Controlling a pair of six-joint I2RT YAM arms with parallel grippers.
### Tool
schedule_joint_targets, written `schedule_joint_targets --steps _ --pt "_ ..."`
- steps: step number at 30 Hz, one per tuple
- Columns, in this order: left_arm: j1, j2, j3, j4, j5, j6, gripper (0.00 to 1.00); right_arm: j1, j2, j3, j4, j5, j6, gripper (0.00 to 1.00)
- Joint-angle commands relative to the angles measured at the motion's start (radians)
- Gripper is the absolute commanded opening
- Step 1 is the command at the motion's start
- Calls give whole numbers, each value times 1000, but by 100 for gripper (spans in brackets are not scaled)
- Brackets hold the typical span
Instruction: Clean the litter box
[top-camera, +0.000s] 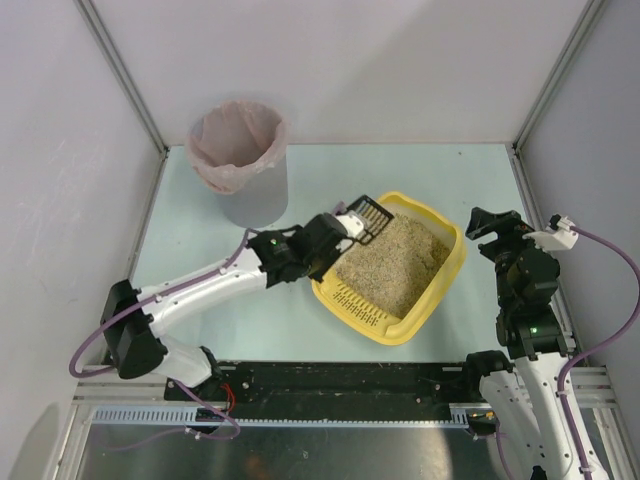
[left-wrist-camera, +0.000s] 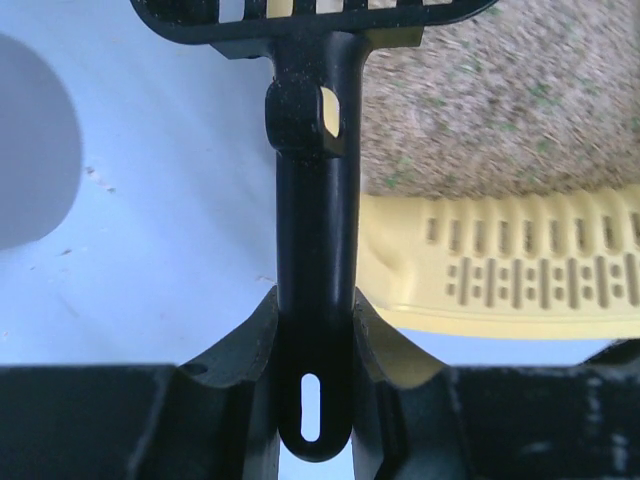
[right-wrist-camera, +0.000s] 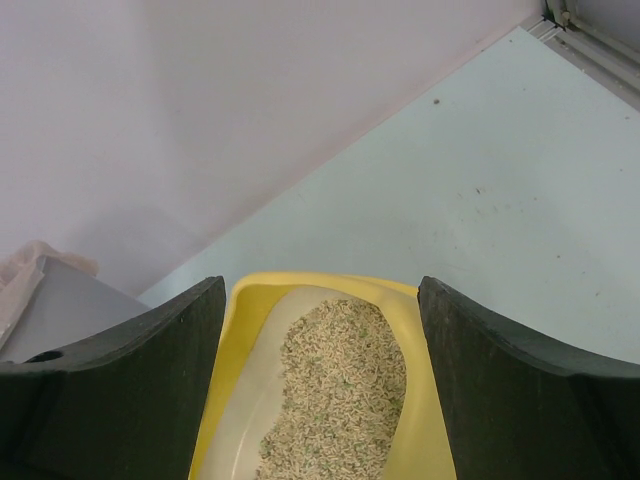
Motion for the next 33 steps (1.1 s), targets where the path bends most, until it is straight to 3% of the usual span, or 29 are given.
schedule_joint_targets --steps 1,8,15,18,23,28,33 --pt "91 -70 91 -57 6 30 0 1 -11 2 9 19 0 83" --pt "208 -52 253 -152 -11 48 0 3 -14 1 12 23 3 83" --pt "321 32 515 -221 39 50 0 1 -14 1 15 11 6 83" --pt "469 98 625 -226 172 16 0 1 -9 1 23 -6 15 83" --pt "618 184 759 -224 368 -73 0 1 -17 2 24 -14 13 83" --pt "671 239 821 -211 541 -165 0 1 -34 1 18 -9 12 83" --pt "723 232 758 -142 683 -283 0 1 -37 2 17 -9 9 83"
